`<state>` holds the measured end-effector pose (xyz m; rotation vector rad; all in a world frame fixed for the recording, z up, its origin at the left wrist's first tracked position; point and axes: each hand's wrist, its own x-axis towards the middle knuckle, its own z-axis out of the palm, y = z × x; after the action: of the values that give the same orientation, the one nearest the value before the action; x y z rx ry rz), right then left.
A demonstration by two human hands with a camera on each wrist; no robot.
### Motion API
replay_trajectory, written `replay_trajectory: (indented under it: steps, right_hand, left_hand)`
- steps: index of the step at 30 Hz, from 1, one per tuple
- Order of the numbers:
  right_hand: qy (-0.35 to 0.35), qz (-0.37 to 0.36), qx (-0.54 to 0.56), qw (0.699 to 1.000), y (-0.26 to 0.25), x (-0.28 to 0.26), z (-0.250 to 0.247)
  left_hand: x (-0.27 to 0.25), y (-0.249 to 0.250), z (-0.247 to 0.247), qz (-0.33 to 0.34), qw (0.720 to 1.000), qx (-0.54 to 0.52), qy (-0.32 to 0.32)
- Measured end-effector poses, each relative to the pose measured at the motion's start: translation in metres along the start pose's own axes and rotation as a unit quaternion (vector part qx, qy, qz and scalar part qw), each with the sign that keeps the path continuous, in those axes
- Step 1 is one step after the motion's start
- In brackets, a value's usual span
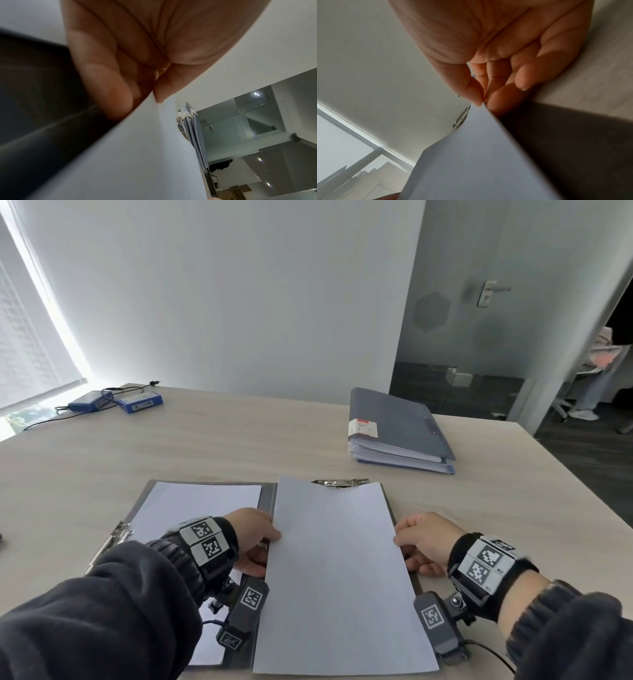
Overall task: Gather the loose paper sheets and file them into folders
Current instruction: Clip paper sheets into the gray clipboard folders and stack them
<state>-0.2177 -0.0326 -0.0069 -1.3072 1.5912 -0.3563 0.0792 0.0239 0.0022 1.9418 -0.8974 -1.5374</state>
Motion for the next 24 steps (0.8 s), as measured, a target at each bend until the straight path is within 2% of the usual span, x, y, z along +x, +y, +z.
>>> replay_trajectory:
  steps: [7, 11, 18, 24]
  right_hand:
    - [0.007, -0.017, -0.008, 1.0, -0.005, 0.006, -0.001]
    - [0.009, -0.023, -0.034, 0.999, -0.005, 0.011, -0.002]
    - [0.003, -0.025, -0.069, 0.997, -0.009, 0.014, -0.005]
    - [0.005, -0.024, -0.056, 0.998, -0.009, 0.016, -0.003]
  left_hand:
    - [0.001, 0.006, -0.001, 0.036, 0.999, 0.005, 0.031]
    - [-0.001, 0.01, -0.002, 0.056, 0.996, 0.049, 0.047]
    - [-0.001, 0.018, 0.006, 0.046, 0.987, 0.133, 0.074]
    - [-0.002, 0.023, 0.0, 0.03, 0.979, 0.194, 0.054]
